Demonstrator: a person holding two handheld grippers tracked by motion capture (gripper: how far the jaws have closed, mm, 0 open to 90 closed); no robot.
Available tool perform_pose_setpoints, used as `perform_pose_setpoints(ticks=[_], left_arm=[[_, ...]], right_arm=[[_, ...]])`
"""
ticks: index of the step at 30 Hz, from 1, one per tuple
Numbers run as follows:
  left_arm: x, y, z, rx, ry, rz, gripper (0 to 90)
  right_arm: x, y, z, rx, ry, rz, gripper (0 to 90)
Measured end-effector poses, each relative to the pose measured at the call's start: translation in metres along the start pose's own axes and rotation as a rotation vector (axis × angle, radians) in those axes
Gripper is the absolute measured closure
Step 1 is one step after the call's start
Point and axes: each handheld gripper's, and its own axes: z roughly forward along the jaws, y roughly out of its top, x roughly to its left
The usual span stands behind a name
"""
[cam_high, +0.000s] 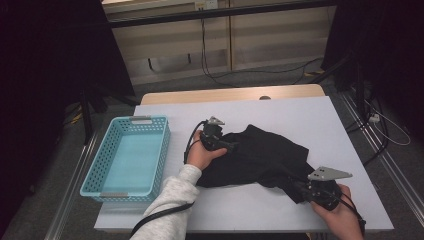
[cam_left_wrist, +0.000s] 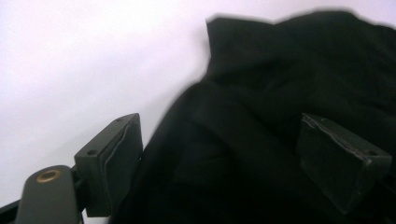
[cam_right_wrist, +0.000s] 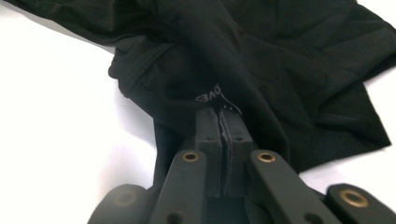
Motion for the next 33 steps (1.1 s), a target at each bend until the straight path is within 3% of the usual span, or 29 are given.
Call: perform_pose_setpoints(ticks=[5,7,9,10,14,22,33], left_arm=[[-0.002,-0.005,0.001,0.024,0.028,0.018,36.1],[-0.005,-0.005,-0.003,0.054,0.021,-0.013,56.1],[-0.006,-0.005,-0.006,0.093,-0.027,-0.048,74.7],[-0.007,-0.005,-0.008,0.104,-0.026,-0.042,78.7],[-0.012,-0.012,-0.022,0.095,0.008,-0.031,82.0],[-0.014,-0.037,-0.063,0.072,0.039,-0.082,82.6],[-0.014,-0.062,-0.097,0.079,0.099,-0.125,82.8]], right_arm=[[0.002,0.000,0.001,-0.006,0.004,0.000,87.8],[0.001,0.000,0.001,-0.006,0.003,0.001,87.8],[0.001,0.000,0.001,-0.009,-0.002,0.003,87.8],[0.001,0.000,0.001,-0.011,-0.006,0.004,87.8],[-0.001,0.000,0.000,-0.019,-0.026,0.007,87.8],[-0.001,0.008,0.007,-0.043,-0.047,0.016,87.8],[0.011,0.028,0.035,-0.048,-0.009,-0.017,87.9]])
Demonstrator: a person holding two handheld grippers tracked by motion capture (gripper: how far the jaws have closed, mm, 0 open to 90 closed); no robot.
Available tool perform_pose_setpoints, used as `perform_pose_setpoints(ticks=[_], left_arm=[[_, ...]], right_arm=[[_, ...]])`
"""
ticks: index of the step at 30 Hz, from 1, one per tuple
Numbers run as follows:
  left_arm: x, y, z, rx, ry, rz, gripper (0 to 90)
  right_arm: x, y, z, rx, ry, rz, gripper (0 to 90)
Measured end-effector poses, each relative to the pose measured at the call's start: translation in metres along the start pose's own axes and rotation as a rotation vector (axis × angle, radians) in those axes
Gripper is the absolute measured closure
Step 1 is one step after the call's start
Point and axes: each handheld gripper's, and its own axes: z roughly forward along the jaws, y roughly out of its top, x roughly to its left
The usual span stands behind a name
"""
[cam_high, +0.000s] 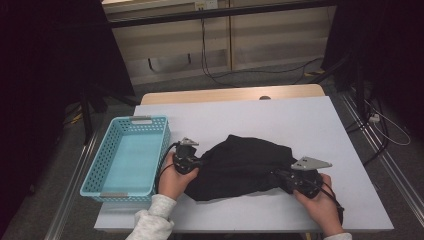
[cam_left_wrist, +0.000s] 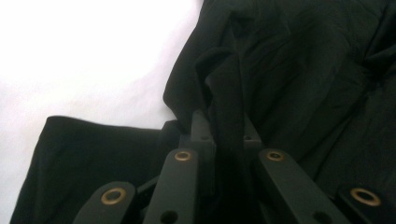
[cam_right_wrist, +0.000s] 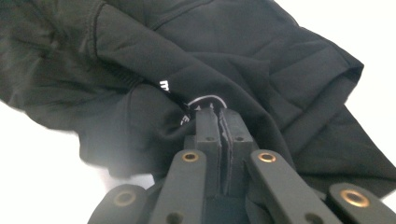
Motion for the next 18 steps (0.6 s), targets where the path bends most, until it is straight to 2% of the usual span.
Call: perform_pose_setpoints(ticks=[5,9,11,15,17,18], left_arm=[[0.005,-0.008,-0.016,-0.006,0.040,-0.021,82.8],[0.006,-0.010,-0.027,-0.014,0.044,-0.043,82.8],[0.006,-0.010,-0.029,-0.022,0.041,-0.030,82.7],[0.004,-0.007,-0.025,-0.028,0.011,-0.019,81.0],[0.002,-0.005,-0.023,-0.048,0.016,0.004,75.2],[0.001,-0.002,-0.022,-0.071,0.019,0.040,70.6]], right_arm=[[0.007,0.008,0.013,-0.001,0.020,-0.023,87.8],[0.011,0.013,0.020,-0.006,0.039,-0.031,87.7],[0.013,0.014,0.022,-0.007,0.048,-0.038,87.5],[0.013,0.014,0.019,-0.007,0.054,-0.039,87.3],[0.013,0.013,0.016,-0.010,0.051,-0.035,87.4],[0.012,0.013,0.015,-0.012,0.054,-0.037,87.4]])
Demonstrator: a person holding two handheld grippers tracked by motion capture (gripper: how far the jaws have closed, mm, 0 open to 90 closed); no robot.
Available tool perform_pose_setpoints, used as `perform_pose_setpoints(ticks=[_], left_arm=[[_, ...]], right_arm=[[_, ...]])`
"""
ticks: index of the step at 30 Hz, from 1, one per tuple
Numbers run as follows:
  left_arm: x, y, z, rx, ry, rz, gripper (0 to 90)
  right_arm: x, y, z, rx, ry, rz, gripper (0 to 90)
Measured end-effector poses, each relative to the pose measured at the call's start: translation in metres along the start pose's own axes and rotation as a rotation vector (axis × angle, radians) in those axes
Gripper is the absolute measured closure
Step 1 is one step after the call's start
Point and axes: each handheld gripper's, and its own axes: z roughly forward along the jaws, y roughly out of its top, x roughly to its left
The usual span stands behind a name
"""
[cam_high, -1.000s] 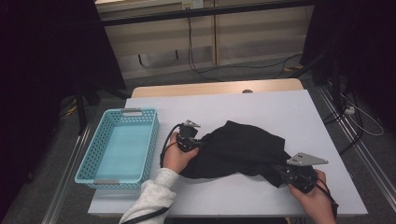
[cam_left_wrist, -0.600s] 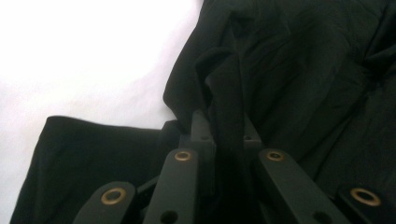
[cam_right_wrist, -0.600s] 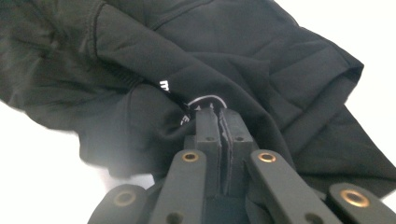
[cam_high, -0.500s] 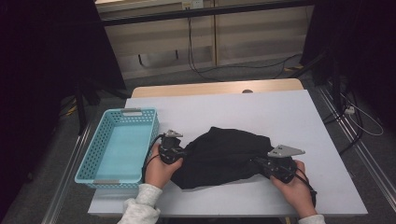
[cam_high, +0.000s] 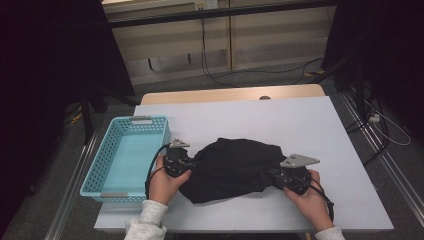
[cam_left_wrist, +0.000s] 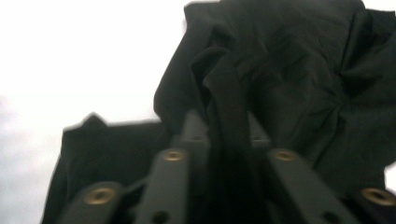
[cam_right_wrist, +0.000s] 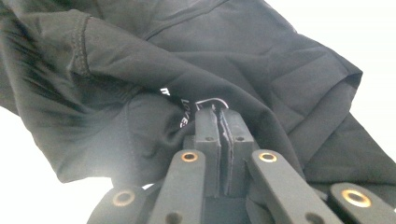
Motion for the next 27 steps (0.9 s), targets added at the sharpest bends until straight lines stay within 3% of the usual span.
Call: perform_pose_setpoints(ticks=[1,3,6,8,10,11,15,20,22,24,26,27], left_arm=[[-0.001,0.003,0.002,-0.024,-0.002,0.025,64.0],[-0.002,0.008,0.005,-0.061,-0.020,0.035,51.8],[-0.003,0.019,0.018,-0.068,-0.059,0.036,40.3],[-0.003,0.027,0.030,-0.068,-0.069,0.034,30.6],[-0.004,0.035,0.041,-0.066,-0.079,0.055,25.5],[-0.005,0.038,0.045,-0.059,-0.075,0.072,23.6],[-0.012,0.051,0.068,-0.035,-0.098,0.104,21.0],[-0.017,0.056,0.095,-0.008,-0.129,0.090,17.3],[-0.018,0.055,0.103,0.006,-0.121,0.099,16.8],[-0.018,0.052,0.110,0.037,-0.107,0.081,18.2],[-0.019,0.051,0.110,0.023,-0.103,0.091,29.3],[-0.019,0.052,0.109,0.033,-0.105,0.091,40.3]], right_arm=[[0.000,-0.001,-0.001,0.002,0.001,0.001,87.3],[0.000,-0.003,-0.004,0.002,0.001,0.005,87.0],[-0.001,-0.005,-0.008,-0.002,-0.003,0.015,82.8],[-0.001,-0.006,-0.011,-0.005,-0.013,0.015,74.6],[-0.002,-0.005,-0.016,-0.016,-0.036,0.020,58.8],[-0.003,-0.004,-0.020,-0.021,-0.039,0.048,53.4],[-0.009,-0.004,-0.034,-0.064,-0.049,0.067,44.3],[-0.024,-0.013,-0.051,-0.092,-0.117,0.113,37.9],[-0.030,-0.017,-0.055,-0.091,-0.133,0.134,36.6],[-0.033,-0.021,-0.058,-0.089,-0.148,0.143,36.5],[-0.036,-0.024,-0.059,-0.082,-0.158,0.153,35.7],[-0.037,-0.024,-0.059,-0.080,-0.161,0.156,35.6]])
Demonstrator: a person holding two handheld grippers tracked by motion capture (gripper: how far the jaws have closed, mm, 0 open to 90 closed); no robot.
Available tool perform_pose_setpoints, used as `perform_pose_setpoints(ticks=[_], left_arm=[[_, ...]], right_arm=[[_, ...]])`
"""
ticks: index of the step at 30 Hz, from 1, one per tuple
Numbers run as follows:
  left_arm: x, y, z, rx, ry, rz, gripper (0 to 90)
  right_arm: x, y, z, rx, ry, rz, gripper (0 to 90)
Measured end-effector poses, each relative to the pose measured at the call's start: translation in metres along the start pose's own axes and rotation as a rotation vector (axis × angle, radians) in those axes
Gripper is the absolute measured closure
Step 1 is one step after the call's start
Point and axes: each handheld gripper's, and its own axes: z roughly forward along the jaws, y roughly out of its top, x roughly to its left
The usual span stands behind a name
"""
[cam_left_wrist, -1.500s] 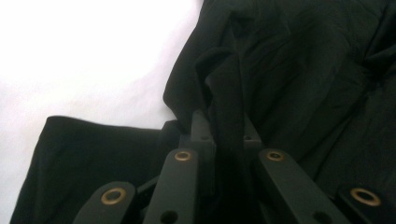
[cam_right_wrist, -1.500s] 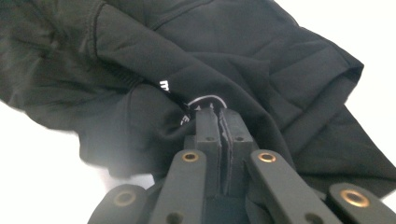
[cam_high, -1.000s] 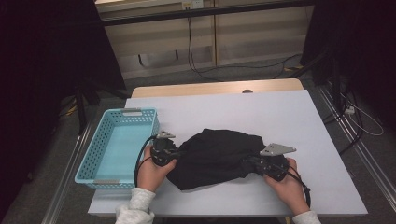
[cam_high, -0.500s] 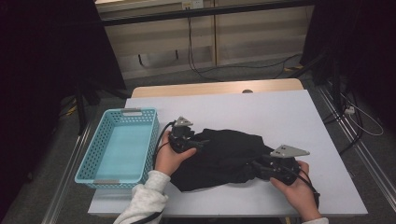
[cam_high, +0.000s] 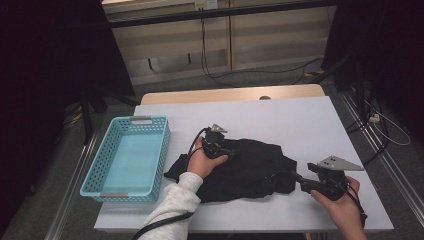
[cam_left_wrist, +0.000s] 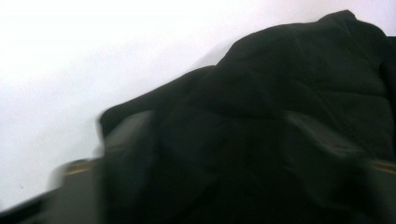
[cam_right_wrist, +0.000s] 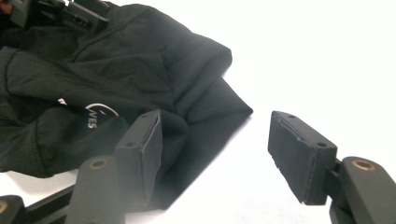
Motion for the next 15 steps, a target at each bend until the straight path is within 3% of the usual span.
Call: perform_pose_setpoints(ticks=[1,3,4,9,15], left_arm=[[0.000,0.001,-0.002,0.036,-0.026,-0.006,58.5],[-0.003,0.001,-0.002,0.055,-0.035,0.006,71.4],[-0.004,0.001,-0.003,0.072,-0.048,-0.010,85.3],[-0.001,-0.006,-0.016,0.054,-0.053,-0.040,89.2],[0.012,-0.015,-0.052,0.018,-0.030,-0.060,90.0]], right_arm=[[-0.001,-0.001,0.000,0.001,-0.003,0.002,35.6],[-0.002,-0.002,0.000,0.002,-0.010,0.003,35.5],[-0.003,-0.002,0.000,0.001,-0.015,0.008,35.5],[-0.006,-0.004,0.003,0.011,-0.022,0.021,35.0],[-0.007,-0.005,0.013,0.037,-0.019,0.024,35.6]])
